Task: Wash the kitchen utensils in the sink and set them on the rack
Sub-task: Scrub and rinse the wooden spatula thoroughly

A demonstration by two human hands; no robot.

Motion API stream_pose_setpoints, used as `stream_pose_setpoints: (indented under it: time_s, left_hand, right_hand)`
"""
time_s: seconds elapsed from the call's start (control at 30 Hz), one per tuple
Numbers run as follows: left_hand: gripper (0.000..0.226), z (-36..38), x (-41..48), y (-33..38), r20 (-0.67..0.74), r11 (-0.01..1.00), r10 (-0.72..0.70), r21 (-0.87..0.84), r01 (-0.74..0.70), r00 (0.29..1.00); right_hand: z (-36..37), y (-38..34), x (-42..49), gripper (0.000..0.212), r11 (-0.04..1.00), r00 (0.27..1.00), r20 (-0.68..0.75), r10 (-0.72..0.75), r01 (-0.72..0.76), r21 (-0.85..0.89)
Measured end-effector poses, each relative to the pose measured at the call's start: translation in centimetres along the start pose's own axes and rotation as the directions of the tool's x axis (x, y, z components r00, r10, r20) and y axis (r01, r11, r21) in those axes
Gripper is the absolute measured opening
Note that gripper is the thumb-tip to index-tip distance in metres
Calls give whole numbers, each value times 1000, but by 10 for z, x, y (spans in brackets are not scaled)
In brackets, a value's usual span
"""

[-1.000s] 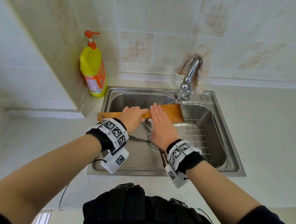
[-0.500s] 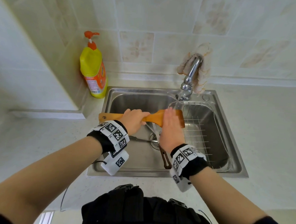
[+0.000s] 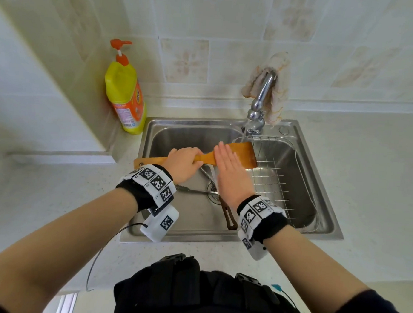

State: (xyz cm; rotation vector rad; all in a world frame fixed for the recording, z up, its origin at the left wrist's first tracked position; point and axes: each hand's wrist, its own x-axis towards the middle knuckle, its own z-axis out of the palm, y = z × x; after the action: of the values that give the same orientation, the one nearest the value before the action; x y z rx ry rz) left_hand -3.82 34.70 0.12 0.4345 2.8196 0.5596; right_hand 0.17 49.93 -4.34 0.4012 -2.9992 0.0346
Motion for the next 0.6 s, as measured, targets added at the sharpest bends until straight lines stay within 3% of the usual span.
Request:
stream_pose_setpoints:
  time_s: [0.13, 0.3, 0.47, 0.6]
  left_hand:
    - [26, -4, -2, -6, 4, 998, -65, -14, 65, 998]
    - [28, -3, -3, -6, 58, 998, -56, 7, 56, 997]
    - [29, -3, -2, -6, 61, 997, -78, -15, 79, 995]
    - [28, 5, -7, -5, 94, 998, -65, 4, 65, 994]
  right_hand:
    - [-5, 22, -3, 75, 968, 968, 38, 249, -250, 32]
    - [-1, -14, 0, 82, 998, 998, 39, -59, 57, 31]
    - [-12, 17, 7, 77, 969, 968, 47, 245, -246, 13]
    - [0, -16, -3, 78, 996, 996, 86, -32, 24, 88]
